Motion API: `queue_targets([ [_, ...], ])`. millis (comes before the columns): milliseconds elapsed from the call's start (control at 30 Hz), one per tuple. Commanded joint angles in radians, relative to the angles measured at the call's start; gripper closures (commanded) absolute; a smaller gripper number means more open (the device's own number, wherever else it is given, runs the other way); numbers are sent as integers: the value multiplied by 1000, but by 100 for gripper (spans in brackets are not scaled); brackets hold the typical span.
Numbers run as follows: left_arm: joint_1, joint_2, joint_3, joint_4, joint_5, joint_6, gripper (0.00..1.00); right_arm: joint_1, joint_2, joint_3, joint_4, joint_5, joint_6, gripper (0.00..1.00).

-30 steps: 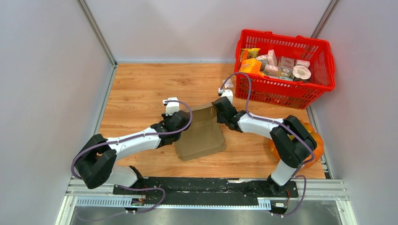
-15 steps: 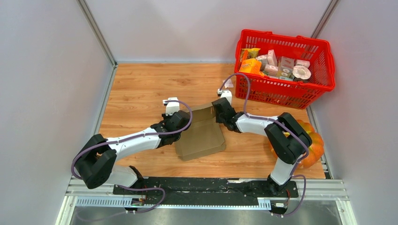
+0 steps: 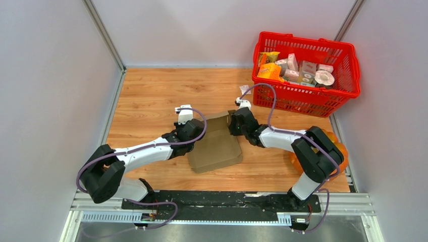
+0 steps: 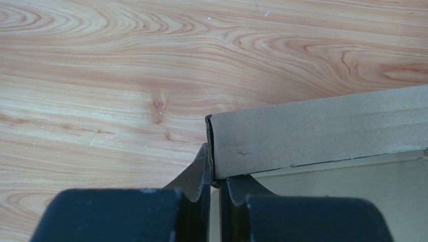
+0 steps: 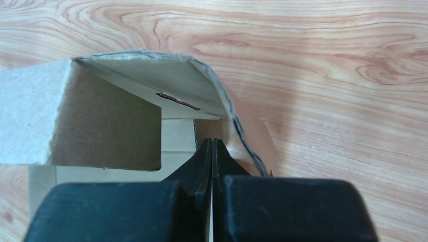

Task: Fold the paper box

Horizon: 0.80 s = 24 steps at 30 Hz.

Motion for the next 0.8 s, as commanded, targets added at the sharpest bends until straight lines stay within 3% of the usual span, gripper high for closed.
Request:
queue_targets([
  [0, -4, -14, -15, -37, 48, 2, 100, 2, 22, 11, 73, -65, 37, 100],
  [433, -4, -31, -32, -43, 40, -6, 100, 2, 183, 30, 70, -110, 94, 100],
  [667, -4, -27, -34, -41, 43, -8, 100, 0, 28, 63, -103, -59, 60, 99],
  [767, -4, -34, -38, -43, 43, -11, 100, -20, -45, 79, -226, -85, 23, 85],
])
